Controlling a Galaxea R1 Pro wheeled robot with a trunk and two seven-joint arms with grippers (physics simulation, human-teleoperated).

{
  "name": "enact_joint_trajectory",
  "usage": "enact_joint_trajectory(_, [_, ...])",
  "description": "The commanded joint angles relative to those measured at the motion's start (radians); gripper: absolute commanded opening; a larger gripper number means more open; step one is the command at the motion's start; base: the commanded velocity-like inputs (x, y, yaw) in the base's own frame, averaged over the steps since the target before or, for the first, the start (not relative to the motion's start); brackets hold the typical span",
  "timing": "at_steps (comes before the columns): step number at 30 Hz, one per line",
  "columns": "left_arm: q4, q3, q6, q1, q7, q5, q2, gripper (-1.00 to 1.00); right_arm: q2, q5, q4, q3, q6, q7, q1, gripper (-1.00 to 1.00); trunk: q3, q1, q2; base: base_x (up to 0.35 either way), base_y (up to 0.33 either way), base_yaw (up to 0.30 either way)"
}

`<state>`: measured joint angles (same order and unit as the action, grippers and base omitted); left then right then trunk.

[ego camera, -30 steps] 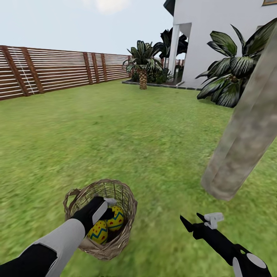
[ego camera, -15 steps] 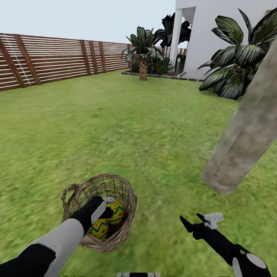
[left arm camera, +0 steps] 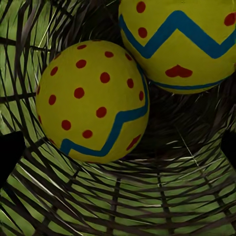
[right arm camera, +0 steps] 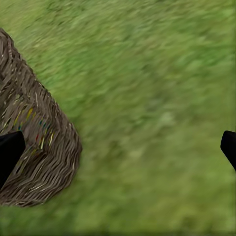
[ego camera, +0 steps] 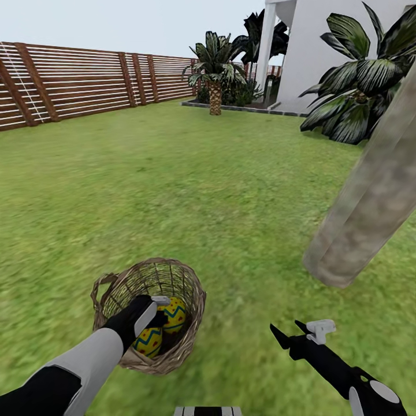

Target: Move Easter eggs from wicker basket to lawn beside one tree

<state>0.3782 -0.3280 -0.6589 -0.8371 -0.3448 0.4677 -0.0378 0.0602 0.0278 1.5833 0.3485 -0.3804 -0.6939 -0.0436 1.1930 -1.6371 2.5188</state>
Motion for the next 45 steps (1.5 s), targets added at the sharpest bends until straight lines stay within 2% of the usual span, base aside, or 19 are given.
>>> enact_joint_trajectory(1, [0.001,-0.007,0.001,0.0,-0.008,0.011,0.001,1.0,0.001,0.003,0.001,0.003,-0.007,-0.007,-0.001,1.0,0.001,0.0,0.0,0.0,0.0,0.0])
enact_joint_trajectory(9, [0.001,-0.005,0.031,0.0,-0.008,0.011,0.013,1.0,0.001,0.003,0.001,0.003,-0.008,-0.007,-0.001,1.0,0.032,-0.003,0.002,0.0,0.0,0.0])
enact_joint_trajectory(12, [0.0,-0.003,0.061,0.0,-0.008,0.011,0.025,1.0,0.001,0.003,0.001,0.002,-0.008,-0.007,-0.001,1.0,0.032,-0.003,0.002,0.0,0.0,0.0])
enact_joint_trajectory(17, [0.001,-0.002,0.072,0.0,-0.008,0.011,0.031,1.0,0.001,0.003,0.001,0.001,-0.008,-0.006,-0.001,1.0,0.032,-0.003,0.002,0.0,0.0,0.0])
enact_joint_trajectory(29, [0.002,-0.002,0.083,0.0,-0.007,0.011,0.033,1.0,0.001,0.003,0.001,0.001,-0.008,-0.006,-0.001,1.0,0.078,-0.009,0.005,0.0,0.0,0.0])
enact_joint_trajectory(45, [0.003,-0.002,0.085,0.0,-0.007,0.011,0.033,1.0,0.001,0.003,0.001,0.0,-0.008,-0.006,-0.001,1.0,0.078,-0.009,0.005,0.0,0.0,0.0])
